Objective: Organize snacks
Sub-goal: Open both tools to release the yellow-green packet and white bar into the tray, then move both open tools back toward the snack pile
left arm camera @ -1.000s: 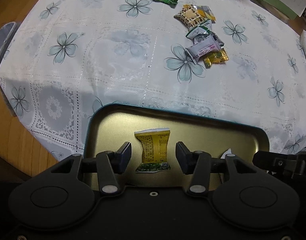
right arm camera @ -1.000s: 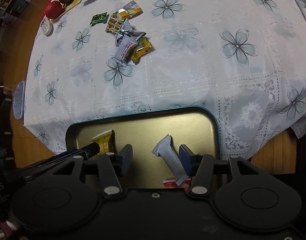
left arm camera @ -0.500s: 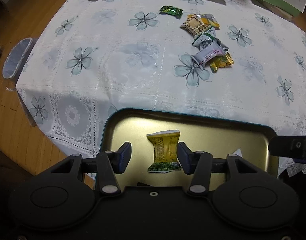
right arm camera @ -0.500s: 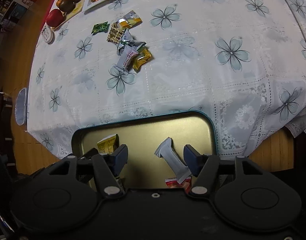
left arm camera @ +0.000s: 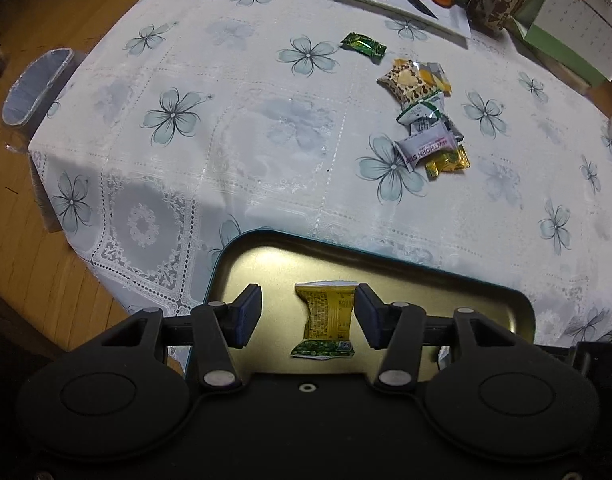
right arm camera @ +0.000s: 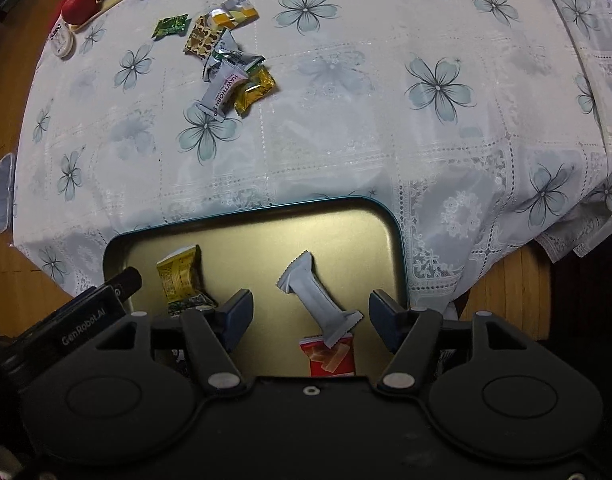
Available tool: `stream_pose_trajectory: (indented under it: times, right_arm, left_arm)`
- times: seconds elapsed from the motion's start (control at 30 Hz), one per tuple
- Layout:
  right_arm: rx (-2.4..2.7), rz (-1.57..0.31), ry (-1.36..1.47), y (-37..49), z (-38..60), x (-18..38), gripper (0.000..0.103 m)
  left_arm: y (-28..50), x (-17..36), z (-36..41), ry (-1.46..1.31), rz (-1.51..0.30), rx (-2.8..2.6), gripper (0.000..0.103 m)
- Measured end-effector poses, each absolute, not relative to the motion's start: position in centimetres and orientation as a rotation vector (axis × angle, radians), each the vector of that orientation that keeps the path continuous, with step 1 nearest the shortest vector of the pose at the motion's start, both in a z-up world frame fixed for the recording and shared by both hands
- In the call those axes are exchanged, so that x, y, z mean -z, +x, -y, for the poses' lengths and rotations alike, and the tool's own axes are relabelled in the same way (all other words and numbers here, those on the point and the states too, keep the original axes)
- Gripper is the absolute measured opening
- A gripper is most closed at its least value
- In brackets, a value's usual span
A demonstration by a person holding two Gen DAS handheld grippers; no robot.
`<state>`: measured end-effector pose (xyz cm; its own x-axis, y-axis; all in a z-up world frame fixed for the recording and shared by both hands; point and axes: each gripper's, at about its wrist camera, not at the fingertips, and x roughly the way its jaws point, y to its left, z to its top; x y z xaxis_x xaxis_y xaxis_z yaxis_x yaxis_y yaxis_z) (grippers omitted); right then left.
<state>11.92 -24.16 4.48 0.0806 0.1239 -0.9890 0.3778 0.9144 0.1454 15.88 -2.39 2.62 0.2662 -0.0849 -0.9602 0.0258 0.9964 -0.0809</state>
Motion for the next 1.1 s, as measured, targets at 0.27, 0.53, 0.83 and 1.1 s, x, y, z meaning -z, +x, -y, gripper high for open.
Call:
stream_pose_trajectory:
  times: [0.27, 0.53, 0.83, 1.1]
  right_arm:
    - [0.118, -1.403, 0.394, 13.2, 23.6, -7.6, 0.067]
    - [0.147, -1.377, 0.342, 18.0, 24.6, -7.1, 0.068]
    - [0.198, -1.323, 0.406, 22.9, 26.3, -4.6, 0.068]
    - [0.222, -1.436, 0.348, 27.8, 26.2, -1.8, 0.069]
  left_arm:
    - [17.0, -3.1, 2.6, -0.014, -1.344, 0.03, 0.058]
    - [20.9, -4.7, 4.6, 0.079, -1.307, 0.042, 0.058]
    - [25.6, -2.7, 6.5, 0.155, -1.331, 0.03, 0.058]
    - [29.4, -0.9, 7.3, 0.194, -1.393, 0.047, 0.058]
